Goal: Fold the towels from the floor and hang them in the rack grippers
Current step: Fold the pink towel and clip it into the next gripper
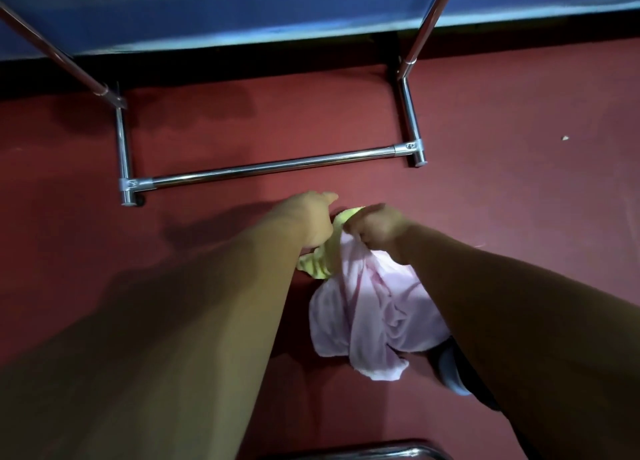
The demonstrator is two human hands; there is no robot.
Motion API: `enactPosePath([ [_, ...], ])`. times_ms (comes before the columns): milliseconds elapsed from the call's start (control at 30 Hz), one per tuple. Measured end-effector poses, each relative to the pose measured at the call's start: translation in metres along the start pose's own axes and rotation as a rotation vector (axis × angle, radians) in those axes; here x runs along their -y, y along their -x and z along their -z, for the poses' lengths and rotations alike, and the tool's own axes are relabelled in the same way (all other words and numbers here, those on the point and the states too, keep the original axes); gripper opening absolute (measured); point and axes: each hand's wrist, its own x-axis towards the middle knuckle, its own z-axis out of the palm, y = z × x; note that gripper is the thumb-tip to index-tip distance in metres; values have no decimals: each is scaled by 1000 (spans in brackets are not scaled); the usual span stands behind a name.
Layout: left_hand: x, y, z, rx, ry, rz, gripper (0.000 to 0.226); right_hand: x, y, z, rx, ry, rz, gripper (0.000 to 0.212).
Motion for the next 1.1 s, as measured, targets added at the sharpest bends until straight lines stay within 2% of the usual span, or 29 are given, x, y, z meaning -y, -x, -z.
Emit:
enactPosePath([
  [67,-3,2,3,6,12,-34,53,6,3,2,188,-261,-33,37],
  [133,-3,1,6,56,81,-36,44,16,11,7,365,-429,-69,24],
  [200,0,-2,9,156,256,5,49,21,14,12,515,-507,-45,28],
  [267,5,-2,12,219,418,38,42,22,15,15,569,-538,-35,18],
  [367,13,2,21,283,526,76,33,24,15,21,558,-545,-27,13],
  [533,21,5,20,338,538,111,15,33,18,19,562,-469,-41,8],
  [600,22,-1,15,296,456,136,16,29,11,12,437,-275,-75,9],
  [667,21,-3,14,259,342,146,27,21,3,5,336,46,-97,17],
  [733,21,-4,13,245,260,142,34,14,0,-3,355,368,-67,31],
  [833,22,-3,12,193,270,158,24,2,6,-26,476,523,-59,44],
  [933,28,-6,11,180,297,161,26,-18,5,-48,452,819,-16,53],
  [1033,35,-8,10,193,344,157,29,-17,-6,-48,316,762,-16,35],
  [1100,34,-6,11,257,357,123,39,-5,-9,-37,291,401,-12,15],
])
